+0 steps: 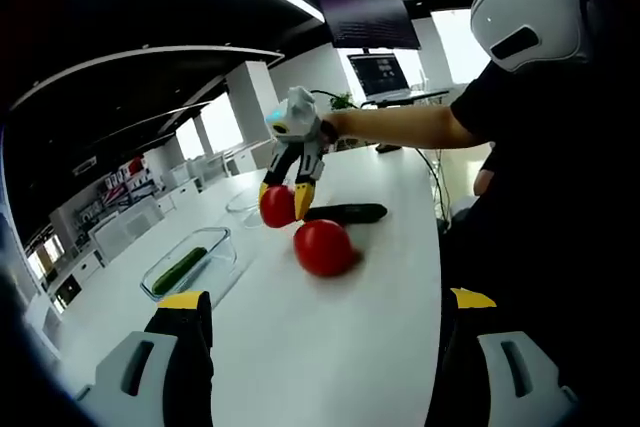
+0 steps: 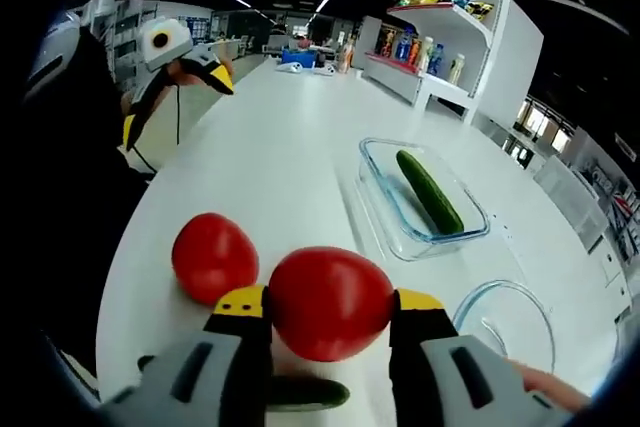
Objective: Sort the scattered tomatoes and cucumbers on the table and place them into their respective storage containers
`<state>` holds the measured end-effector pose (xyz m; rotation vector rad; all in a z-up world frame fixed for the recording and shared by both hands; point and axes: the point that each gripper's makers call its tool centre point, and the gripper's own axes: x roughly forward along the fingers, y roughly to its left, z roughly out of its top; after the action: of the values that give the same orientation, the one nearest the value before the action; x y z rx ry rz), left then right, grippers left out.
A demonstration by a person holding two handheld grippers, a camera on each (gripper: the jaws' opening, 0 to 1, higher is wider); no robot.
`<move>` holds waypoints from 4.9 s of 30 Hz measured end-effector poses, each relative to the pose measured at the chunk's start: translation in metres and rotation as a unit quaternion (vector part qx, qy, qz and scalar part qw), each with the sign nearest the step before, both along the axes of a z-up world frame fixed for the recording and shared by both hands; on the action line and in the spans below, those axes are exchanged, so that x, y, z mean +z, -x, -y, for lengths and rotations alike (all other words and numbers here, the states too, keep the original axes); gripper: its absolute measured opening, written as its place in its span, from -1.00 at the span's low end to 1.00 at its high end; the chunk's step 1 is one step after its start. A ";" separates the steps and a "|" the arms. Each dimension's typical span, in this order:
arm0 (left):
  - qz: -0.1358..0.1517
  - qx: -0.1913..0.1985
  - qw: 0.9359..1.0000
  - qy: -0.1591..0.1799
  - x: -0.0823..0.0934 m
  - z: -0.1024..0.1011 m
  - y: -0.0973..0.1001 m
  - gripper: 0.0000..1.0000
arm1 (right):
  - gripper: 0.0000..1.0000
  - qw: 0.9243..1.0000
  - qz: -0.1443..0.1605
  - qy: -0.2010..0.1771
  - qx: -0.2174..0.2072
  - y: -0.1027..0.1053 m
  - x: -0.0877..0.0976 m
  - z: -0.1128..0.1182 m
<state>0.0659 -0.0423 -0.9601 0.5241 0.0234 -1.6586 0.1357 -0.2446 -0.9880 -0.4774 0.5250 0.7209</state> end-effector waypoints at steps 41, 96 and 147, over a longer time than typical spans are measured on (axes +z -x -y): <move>-0.011 -0.006 1.000 -0.007 -0.004 0.000 0.003 0.91 | -0.13 0.981 0.085 -0.079 -0.155 -0.034 0.078 0.125; -0.011 0.007 1.000 -0.021 -0.010 -0.005 -0.005 0.91 | -0.16 0.873 0.050 -0.131 -0.468 -0.088 0.006 0.202; -0.011 0.006 1.000 0.000 -0.006 -0.009 -0.006 0.91 | 0.11 0.850 0.089 -0.135 -0.501 -0.070 0.005 0.204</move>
<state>0.0715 -0.0336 -0.9659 0.5049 0.0436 -1.6533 0.2061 -0.4482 -0.9832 0.0385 0.4121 -0.2650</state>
